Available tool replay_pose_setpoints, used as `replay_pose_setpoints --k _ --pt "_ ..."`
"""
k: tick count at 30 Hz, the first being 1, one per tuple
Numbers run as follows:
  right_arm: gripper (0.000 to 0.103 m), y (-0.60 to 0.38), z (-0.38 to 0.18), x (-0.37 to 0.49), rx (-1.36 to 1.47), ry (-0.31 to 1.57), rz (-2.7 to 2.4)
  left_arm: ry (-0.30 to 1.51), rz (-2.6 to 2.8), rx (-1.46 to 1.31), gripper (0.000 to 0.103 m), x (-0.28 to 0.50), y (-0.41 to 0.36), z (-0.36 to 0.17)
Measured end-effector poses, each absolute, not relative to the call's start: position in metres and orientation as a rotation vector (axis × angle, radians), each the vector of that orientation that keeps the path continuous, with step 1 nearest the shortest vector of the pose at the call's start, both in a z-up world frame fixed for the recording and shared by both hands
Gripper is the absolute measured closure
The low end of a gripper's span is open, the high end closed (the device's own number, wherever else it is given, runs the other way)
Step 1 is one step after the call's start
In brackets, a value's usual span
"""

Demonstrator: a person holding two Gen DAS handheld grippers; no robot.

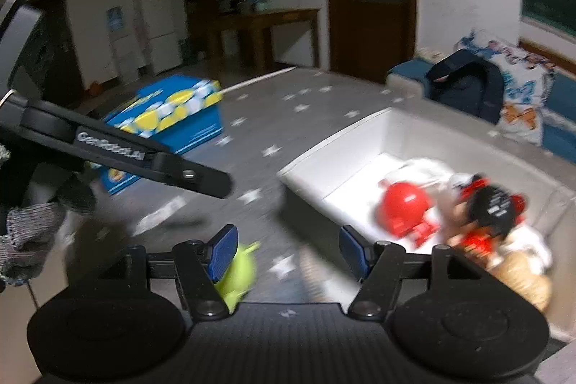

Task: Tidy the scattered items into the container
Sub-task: 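Withdraw both tools and reach toward the green alien figure, then close both tools on the green alien figure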

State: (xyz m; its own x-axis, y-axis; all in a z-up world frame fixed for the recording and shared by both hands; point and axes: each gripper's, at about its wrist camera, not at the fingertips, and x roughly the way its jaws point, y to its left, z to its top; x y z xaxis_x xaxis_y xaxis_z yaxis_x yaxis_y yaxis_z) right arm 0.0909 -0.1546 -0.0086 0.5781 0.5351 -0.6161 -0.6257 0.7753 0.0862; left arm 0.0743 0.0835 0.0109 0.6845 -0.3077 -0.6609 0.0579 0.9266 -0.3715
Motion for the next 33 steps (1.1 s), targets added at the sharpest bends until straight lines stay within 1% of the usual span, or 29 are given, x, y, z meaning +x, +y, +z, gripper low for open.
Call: replay_pose_setpoints --k 8,17,19,21,26,27,33 --pt "0.040 -0.130 -0.037 0.082 -0.116 0.737 0.712 0.839 -0.244 -0.385 0.061 0.066 0.088 -0.010" --pt "0.041 -0.125 -0.050 0.082 -0.080 0.783 0.716 0.861 -0.269 -0.407 0.061 0.068 0.087 -0.021" --pt "0.043 -0.125 -0.052 0.082 -0.077 0.788 0.716 0.859 -0.269 -0.409 0.061 0.068 0.088 -0.021" --pt "0.048 -0.124 -0.055 0.084 -0.067 0.797 0.716 0.859 -0.275 -0.415 0.061 0.069 0.089 -0.022" --pt "0.051 -0.125 -0.059 0.083 -0.052 0.807 0.712 0.860 -0.291 -0.429 0.061 0.069 0.087 -0.024" --pt "0.054 -0.125 -0.059 0.083 -0.045 0.806 0.710 0.864 -0.293 -0.436 0.061 0.069 0.087 -0.024" --pt "0.054 -0.127 -0.059 0.084 -0.016 0.808 0.702 0.869 -0.302 -0.463 0.061 0.067 0.085 -0.027"
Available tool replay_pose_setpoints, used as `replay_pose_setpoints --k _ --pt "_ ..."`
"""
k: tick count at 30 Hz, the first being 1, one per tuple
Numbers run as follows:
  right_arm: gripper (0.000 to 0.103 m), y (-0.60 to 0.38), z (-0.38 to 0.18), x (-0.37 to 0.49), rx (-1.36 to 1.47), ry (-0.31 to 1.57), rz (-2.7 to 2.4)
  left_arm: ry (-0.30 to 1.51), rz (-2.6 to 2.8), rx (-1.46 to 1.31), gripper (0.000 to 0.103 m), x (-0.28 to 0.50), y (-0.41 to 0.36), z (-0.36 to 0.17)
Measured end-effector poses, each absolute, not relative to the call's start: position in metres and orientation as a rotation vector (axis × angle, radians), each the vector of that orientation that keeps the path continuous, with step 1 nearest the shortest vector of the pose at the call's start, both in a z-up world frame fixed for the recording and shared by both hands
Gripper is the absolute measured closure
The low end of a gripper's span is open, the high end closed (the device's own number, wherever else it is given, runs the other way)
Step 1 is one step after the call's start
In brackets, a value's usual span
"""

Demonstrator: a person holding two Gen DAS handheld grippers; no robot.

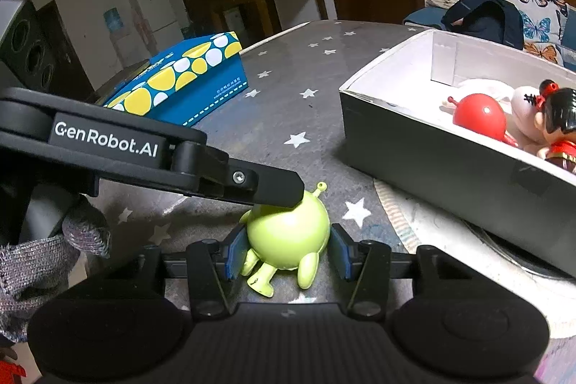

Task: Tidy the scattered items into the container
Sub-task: 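Close both tools on the green alien figure, then carry the green alien into the box beside the red figure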

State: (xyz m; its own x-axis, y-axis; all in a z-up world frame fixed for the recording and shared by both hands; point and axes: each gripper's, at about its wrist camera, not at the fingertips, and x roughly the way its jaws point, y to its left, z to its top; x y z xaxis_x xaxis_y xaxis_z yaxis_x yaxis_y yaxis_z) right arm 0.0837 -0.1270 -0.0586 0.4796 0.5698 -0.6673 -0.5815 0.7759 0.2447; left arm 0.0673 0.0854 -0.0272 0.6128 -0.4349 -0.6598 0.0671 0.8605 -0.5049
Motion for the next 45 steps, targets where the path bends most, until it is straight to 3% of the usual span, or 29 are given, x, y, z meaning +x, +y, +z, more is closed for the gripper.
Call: replay_pose_setpoints --k 13,23,34,45 --pt "0.054 -0.154 -0.024 0.071 -0.001 0.711 0.668 0.789 -0.386 -0.431 0.066 0.061 0.057 0.011" --pt "0.054 -0.198 0.018 0.108 -0.012 0.620 0.565 0.716 -0.486 -0.415 0.066 0.116 0.011 0.047" --pt "0.054 -0.217 0.003 0.171 -0.113 0.715 0.503 0.820 -0.539 -0.502 0.066 0.185 -0.018 0.013" --pt "0.054 -0.203 -0.018 0.188 -0.222 0.765 0.530 0.867 -0.527 -0.536 0.065 0.199 -0.008 -0.010"
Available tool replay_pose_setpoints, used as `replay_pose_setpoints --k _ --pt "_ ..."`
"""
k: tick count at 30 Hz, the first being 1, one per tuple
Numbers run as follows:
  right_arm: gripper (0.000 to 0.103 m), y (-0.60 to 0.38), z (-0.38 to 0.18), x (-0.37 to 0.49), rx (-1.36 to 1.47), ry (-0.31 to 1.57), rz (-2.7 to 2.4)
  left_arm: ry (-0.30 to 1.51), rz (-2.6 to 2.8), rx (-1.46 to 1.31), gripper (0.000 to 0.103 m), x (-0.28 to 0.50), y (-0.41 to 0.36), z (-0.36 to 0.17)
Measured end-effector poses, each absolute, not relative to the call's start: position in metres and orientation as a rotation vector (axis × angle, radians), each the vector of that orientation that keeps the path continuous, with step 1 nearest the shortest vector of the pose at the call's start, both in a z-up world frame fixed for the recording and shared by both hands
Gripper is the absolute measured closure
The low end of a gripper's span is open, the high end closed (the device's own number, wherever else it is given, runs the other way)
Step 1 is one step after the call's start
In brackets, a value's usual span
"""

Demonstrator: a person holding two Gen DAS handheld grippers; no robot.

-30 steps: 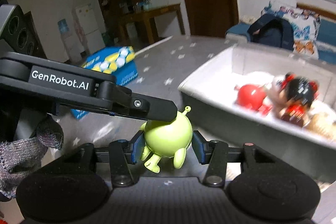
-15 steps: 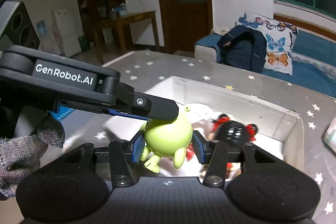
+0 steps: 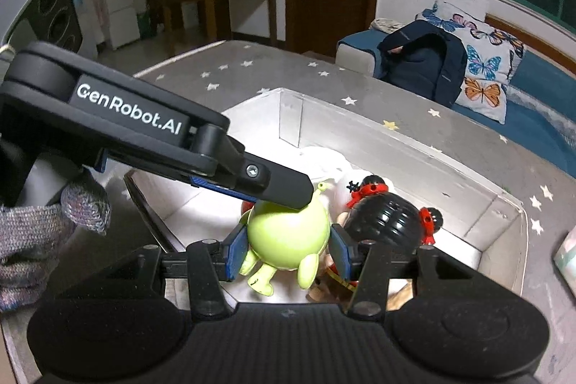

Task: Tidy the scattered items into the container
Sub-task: 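Carry the green alien into the box beside the red figure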

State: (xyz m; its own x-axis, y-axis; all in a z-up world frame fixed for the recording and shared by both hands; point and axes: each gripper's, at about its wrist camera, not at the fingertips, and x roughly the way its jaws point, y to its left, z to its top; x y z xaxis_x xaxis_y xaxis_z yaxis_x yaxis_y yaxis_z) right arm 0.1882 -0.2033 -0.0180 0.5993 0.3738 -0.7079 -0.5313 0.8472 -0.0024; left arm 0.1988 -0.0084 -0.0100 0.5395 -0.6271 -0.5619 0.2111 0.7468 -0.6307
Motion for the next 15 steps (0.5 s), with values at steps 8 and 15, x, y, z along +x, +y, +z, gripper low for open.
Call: replay_pose_setpoints --k 8,15 --pt "0.054 -0.187 -0.026 0.195 -0.245 0.793 0.550 0.868 -0.484 -0.512 0.065 0.202 -0.002 -0.012" --pt "0.054 -0.182 -0.032 0.205 -0.221 0.814 0.567 0.867 -0.442 -0.501 0.065 0.205 0.003 -0.015"
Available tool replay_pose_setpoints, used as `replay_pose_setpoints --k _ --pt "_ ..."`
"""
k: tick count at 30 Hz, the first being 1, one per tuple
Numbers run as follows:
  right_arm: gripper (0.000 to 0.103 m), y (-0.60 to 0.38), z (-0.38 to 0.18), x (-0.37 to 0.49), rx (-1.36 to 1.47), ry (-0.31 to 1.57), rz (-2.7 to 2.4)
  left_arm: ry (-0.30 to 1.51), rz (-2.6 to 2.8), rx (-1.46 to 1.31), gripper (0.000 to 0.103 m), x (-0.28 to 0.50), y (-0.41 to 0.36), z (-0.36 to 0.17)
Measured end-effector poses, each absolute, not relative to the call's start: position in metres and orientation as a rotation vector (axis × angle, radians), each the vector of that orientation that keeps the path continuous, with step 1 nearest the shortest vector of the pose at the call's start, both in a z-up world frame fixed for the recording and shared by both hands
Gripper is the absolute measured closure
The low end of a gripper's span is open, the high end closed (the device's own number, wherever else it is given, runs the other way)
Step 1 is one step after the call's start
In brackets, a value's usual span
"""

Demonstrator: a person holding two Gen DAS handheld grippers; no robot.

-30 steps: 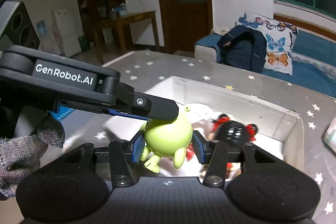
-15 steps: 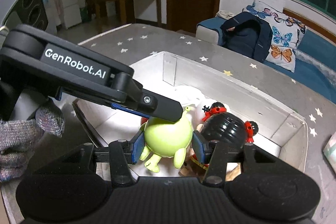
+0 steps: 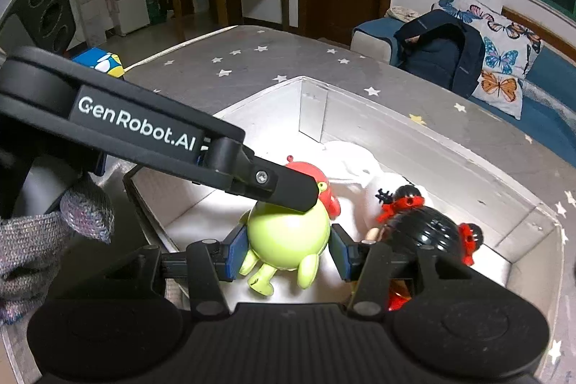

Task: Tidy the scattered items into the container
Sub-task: 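Carry the green alien into the box beside the red figure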

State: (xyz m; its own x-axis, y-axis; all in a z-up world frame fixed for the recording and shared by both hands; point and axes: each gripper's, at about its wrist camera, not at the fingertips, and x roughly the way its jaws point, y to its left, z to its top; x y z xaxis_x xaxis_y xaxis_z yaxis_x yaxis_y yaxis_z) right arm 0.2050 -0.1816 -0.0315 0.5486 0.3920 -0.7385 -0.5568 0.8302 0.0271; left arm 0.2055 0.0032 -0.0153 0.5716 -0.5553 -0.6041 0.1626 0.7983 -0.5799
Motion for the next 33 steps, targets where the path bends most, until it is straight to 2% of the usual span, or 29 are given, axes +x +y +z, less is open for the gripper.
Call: replay_pose_setpoints --k 33 --pt "0.053 -0.194 -0.030 0.202 -0.213 0.824 0.544 0.867 -0.422 -0.479 0.065 0.201 -0.001 -0.016"
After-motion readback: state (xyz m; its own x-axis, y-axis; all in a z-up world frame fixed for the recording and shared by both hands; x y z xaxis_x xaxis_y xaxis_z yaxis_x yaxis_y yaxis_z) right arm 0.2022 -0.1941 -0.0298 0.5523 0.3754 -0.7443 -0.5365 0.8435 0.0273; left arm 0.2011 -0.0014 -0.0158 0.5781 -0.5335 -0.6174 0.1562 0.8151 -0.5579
